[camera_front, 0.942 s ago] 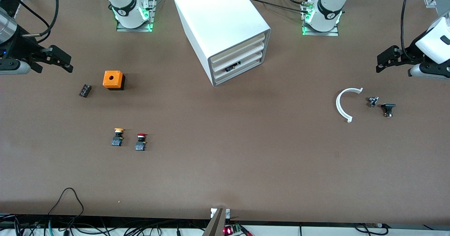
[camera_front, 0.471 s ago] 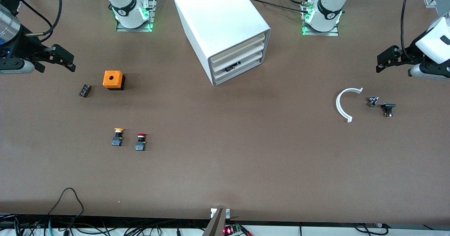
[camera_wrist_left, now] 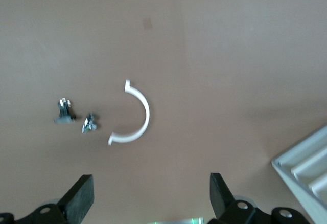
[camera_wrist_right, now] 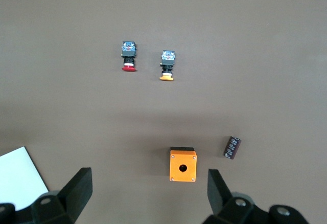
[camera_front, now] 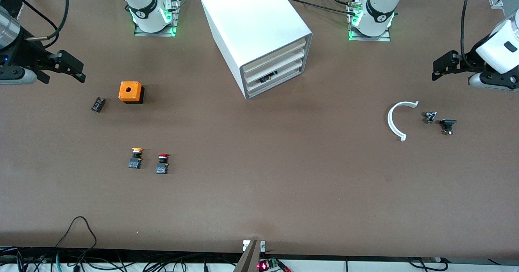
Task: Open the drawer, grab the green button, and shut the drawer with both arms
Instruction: 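Move the left gripper toward the drawer handle while the right gripper advances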
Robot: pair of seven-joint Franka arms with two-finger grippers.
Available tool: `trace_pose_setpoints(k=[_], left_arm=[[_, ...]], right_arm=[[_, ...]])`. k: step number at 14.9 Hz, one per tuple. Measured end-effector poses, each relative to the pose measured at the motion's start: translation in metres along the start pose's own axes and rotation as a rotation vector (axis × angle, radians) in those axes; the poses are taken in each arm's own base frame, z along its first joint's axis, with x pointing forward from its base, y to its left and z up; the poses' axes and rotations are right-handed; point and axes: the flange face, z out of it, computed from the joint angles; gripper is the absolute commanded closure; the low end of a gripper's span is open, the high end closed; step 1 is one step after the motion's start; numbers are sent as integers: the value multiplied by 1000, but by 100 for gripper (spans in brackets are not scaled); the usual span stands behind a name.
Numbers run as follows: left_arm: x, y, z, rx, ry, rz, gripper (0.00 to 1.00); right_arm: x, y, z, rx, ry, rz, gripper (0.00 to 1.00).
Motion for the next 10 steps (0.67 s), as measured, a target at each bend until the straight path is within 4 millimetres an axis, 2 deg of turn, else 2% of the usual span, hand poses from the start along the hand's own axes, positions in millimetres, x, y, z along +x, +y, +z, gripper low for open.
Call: trace_pose_setpoints(k=[4,7,10], left_arm=[[-13,4,13,-11,-132,6,0],[-16,13,28,-68,-227,25,0],[-4,26,48,-223,-264,140,0]], right_arm=[[19,-11,37,3,-40,-19,0],[38,-23,83,5,-90,-34,0],[62,-42,130,6,-85,0,0]])
